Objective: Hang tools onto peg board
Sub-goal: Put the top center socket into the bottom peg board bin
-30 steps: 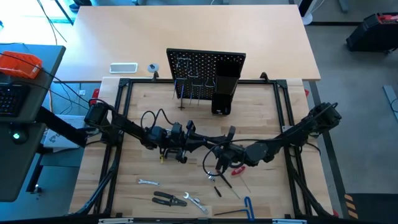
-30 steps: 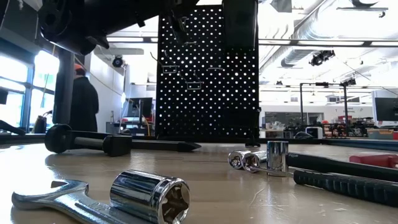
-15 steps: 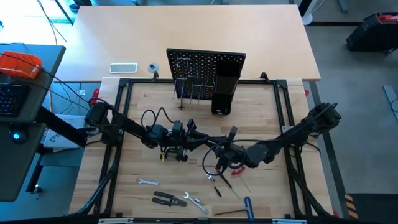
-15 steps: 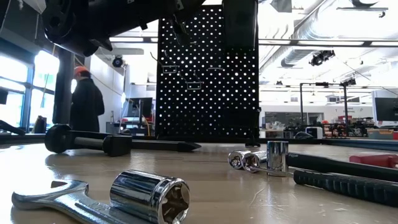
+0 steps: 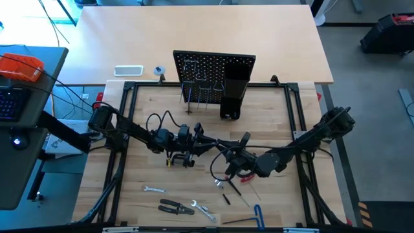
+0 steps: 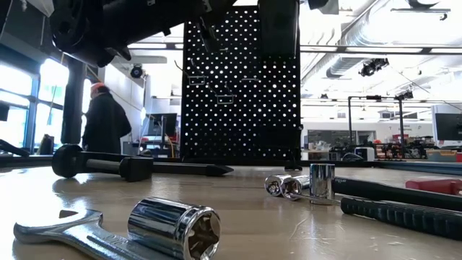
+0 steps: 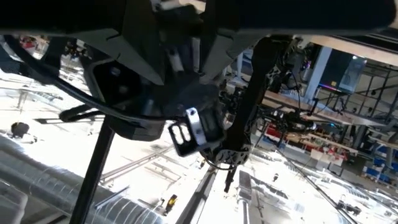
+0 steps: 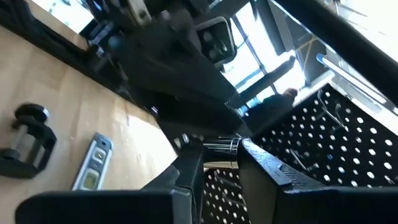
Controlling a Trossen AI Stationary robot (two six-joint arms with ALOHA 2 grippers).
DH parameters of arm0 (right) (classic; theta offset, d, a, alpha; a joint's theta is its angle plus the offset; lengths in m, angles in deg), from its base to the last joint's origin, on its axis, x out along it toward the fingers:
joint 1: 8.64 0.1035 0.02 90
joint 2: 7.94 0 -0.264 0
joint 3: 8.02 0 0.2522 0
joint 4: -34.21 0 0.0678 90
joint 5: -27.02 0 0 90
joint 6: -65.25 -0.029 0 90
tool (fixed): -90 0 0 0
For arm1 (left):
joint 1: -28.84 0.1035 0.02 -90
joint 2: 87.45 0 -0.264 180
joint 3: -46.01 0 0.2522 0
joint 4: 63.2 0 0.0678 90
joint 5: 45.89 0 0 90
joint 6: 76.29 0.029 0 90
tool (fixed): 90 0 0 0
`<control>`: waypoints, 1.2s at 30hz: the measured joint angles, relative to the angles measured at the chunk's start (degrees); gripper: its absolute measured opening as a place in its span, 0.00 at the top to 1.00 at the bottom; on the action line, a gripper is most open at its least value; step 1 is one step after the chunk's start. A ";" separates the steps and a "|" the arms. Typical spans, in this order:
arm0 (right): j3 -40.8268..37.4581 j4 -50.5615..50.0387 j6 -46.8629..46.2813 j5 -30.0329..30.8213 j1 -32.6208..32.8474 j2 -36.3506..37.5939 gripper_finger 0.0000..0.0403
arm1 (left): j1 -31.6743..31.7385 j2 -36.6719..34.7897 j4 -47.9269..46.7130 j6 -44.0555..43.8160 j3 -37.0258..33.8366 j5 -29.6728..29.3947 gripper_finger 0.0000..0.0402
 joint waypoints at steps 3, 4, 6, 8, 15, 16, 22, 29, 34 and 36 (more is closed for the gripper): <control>0.00 -0.62 -0.81 1.72 0.04 0.00 0.82 | 0.28 0.00 -0.13 -0.23 -0.41 0.19 0.76; 0.00 -0.90 -0.98 2.25 0.04 0.00 0.82 | 0.40 0.00 -0.12 -0.23 -0.41 0.13 0.76; 0.00 -1.64 -1.95 2.82 0.04 0.00 0.82 | 0.50 0.00 -0.31 -0.22 -0.41 -0.03 0.75; 0.00 -2.66 -3.12 3.70 0.04 0.00 0.82 | 0.61 -0.02 -1.17 0.13 -0.41 -0.02 0.74; 0.00 -7.89 -8.88 5.86 -1.58 0.00 0.82 | 0.59 -0.04 -9.32 0.68 -0.47 1.66 0.73; 0.00 -9.00 -9.97 6.17 -1.94 0.00 0.82 | 0.59 -0.04 -10.74 0.67 -0.47 1.87 0.73; 0.00 -16.49 -17.15 6.32 -5.31 0.00 0.82 | 0.57 -0.04 -18.64 0.24 -0.47 4.20 0.73; 0.00 -25.53 -26.04 3.38 -11.25 0.00 0.82 | -0.85 -0.04 -27.79 0.03 -0.49 4.56 0.73; 0.00 -29.42 -30.16 -0.27 -16.17 0.00 0.82 | -2.42 -0.04 -34.81 1.81 -0.49 4.67 0.73; 0.00 -30.81 -31.54 -2.04 -18.37 0.00 0.82 | -2.97 -0.04 -37.61 2.71 -0.52 4.67 0.73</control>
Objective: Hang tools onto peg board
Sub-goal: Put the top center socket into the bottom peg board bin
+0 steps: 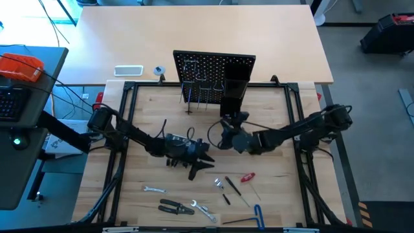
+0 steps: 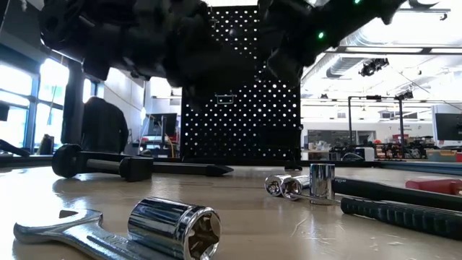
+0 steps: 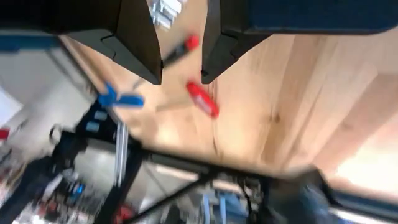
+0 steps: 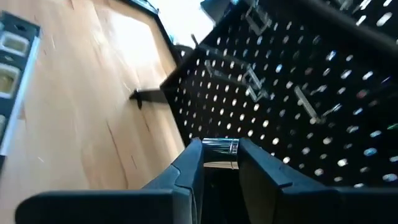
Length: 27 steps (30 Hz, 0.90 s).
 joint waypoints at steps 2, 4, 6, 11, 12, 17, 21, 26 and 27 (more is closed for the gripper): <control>0.00 -2.06 -1.62 -1.94 -2.27 0.00 0.82 | -0.46 0.00 -2.17 0.58 0.00 -0.01 0.74; 0.00 -4.67 -3.85 -3.46 -4.57 0.00 0.82 | -0.90 0.00 -3.63 1.05 0.00 -0.04 0.74; 0.00 -7.29 -6.62 -5.22 -6.63 0.00 0.82 | -1.32 0.00 -4.75 1.54 0.00 -0.07 0.74; 0.00 -10.98 -10.87 -8.69 -10.54 0.00 0.82 | -1.82 0.00 -6.56 2.82 0.00 -0.10 0.74; 0.00 -11.03 -10.98 -9.40 -11.07 0.00 0.82 | -1.94 0.00 -6.92 3.24 0.00 -0.11 0.74; 0.00 -11.29 -12.13 -11.87 -13.28 0.00 0.82 | -2.76 0.02 -9.45 6.99 0.00 -0.09 0.74; 0.00 -12.72 -14.77 -15.71 -15.67 0.00 0.82 | -3.04 0.02 -10.40 9.00 0.00 0.67 0.74; 0.00 -13.62 -16.41 -18.12 -17.87 0.00 0.80 | -3.05 0.02 -10.62 9.94 0.11 2.29 0.74; 0.00 -13.58 -16.41 -18.20 -18.16 0.00 0.79 | -3.18 0.04 -10.79 10.50 0.30 2.50 0.74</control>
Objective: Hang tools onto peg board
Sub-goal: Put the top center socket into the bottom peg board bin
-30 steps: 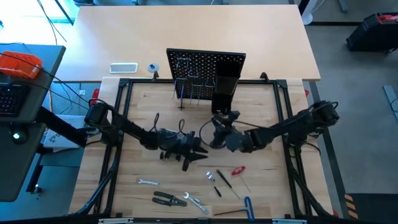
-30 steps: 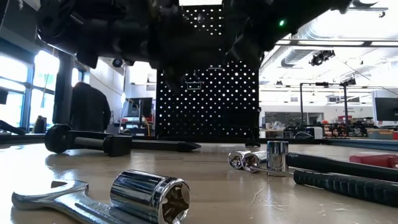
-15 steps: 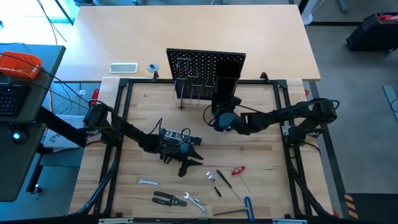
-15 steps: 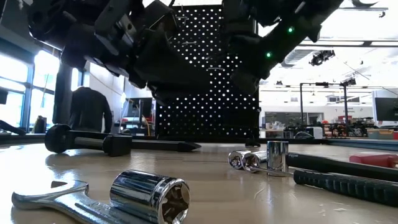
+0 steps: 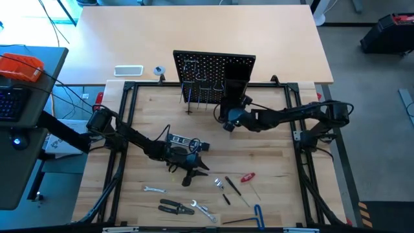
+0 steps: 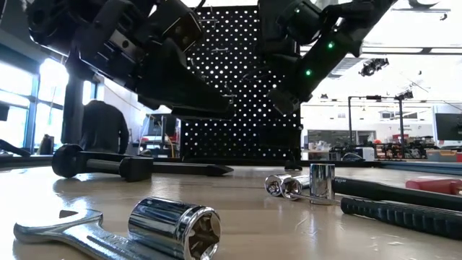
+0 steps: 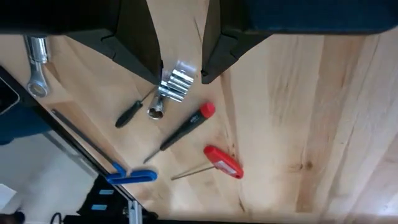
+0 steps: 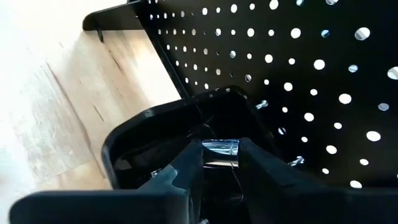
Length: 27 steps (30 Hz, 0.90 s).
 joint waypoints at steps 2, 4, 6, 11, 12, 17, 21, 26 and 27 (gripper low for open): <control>0.00 0.02 -0.01 -0.55 -0.68 0.01 0.78 | -0.26 -0.02 0.02 1.12 0.40 0.06 0.74; 0.00 0.18 -0.01 -1.46 -1.30 0.02 0.77 | -0.57 0.00 0.00 2.59 0.91 0.08 0.74; 0.00 0.47 -0.02 -2.57 -1.89 0.02 0.77 | -0.88 -0.01 0.02 4.02 1.45 0.08 0.74; 0.00 0.48 -0.63 -4.80 -3.30 0.02 0.76 | -0.93 0.00 -0.06 5.66 2.08 0.09 0.74; 0.00 0.46 -0.64 -5.49 -3.54 0.02 0.76 | -0.93 0.00 -0.14 5.66 2.08 0.08 0.74; 0.00 0.45 -0.40 -7.55 -4.30 0.02 0.76 | -0.93 0.00 -0.41 5.61 2.08 0.04 0.74; 0.00 0.46 0.82 -7.47 -4.34 0.02 0.76 | -1.15 0.00 -0.41 5.09 2.08 -0.03 0.74; 0.00 0.46 1.11 -7.31 -4.34 0.02 0.75 | -1.24 0.00 -0.41 4.63 2.08 -0.01 0.74; 0.00 0.46 1.11 -7.31 -4.34 0.02 0.74 | -1.24 0.00 -0.41 4.63 2.08 -0.03 0.74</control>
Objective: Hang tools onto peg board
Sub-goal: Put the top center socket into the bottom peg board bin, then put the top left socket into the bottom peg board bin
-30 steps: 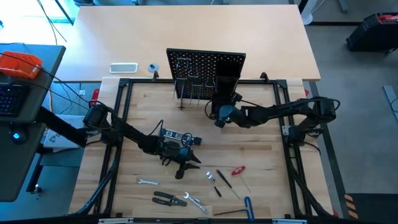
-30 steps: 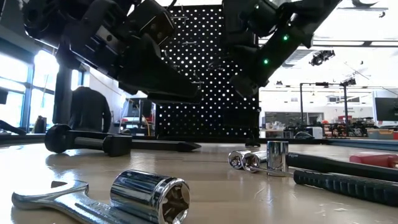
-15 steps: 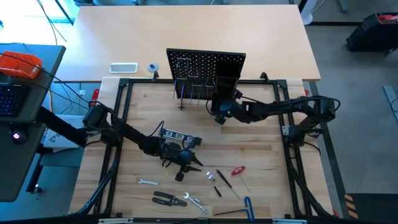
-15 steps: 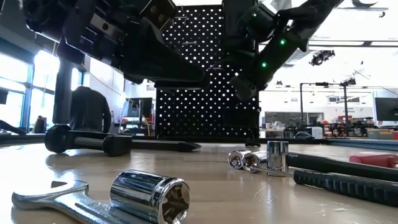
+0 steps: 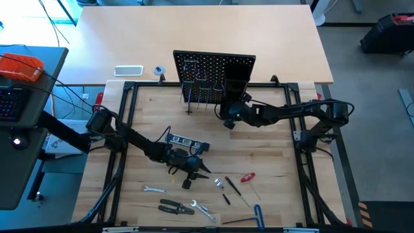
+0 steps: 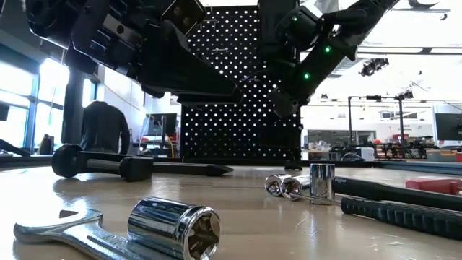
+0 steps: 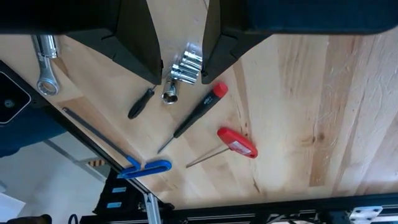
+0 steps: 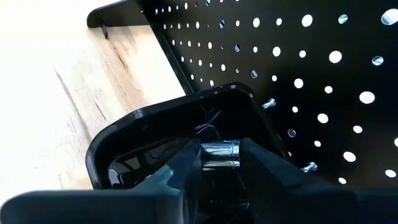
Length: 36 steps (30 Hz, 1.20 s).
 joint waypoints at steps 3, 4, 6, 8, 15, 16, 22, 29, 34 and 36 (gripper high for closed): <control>0.00 0.02 0.00 0.04 0.00 0.00 0.70 | 0.01 0.00 0.00 0.00 0.00 0.00 0.74; 0.00 0.02 0.00 0.04 0.00 0.00 0.68 | 0.00 0.00 0.00 -0.02 0.00 0.00 0.74; 0.00 0.01 -0.01 0.05 0.00 0.00 0.64 | 0.00 0.00 0.00 -0.29 0.00 0.02 0.74; 0.00 0.04 -0.02 0.06 0.00 0.00 0.60 | 0.00 0.00 0.00 -0.67 0.00 0.02 0.74; 0.00 0.39 -0.19 0.79 0.58 0.00 0.55 | 0.45 0.00 -1.10 -5.57 0.02 -0.16 0.74; 0.00 0.42 -0.15 0.87 0.96 0.00 0.55 | 0.52 0.00 -1.38 -6.27 0.02 -0.28 0.74; 0.00 0.45 0.43 1.17 4.44 0.00 0.55 | -0.25 0.02 -3.13 -7.85 0.43 -3.09 0.74; 0.00 0.44 0.42 3.30 10.47 0.00 0.55 | -1.75 0.60 -14.35 -9.44 6.67 -7.45 0.74; 0.00 0.07 -0.65 5.52 15.50 0.02 0.55 | -1.95 5.88 -19.02 -12.62 13.04 -7.59 0.74; 0.00 -0.44 -0.67 6.68 17.66 0.02 0.55 | -1.95 8.91 -21.20 -13.72 15.65 -7.56 0.74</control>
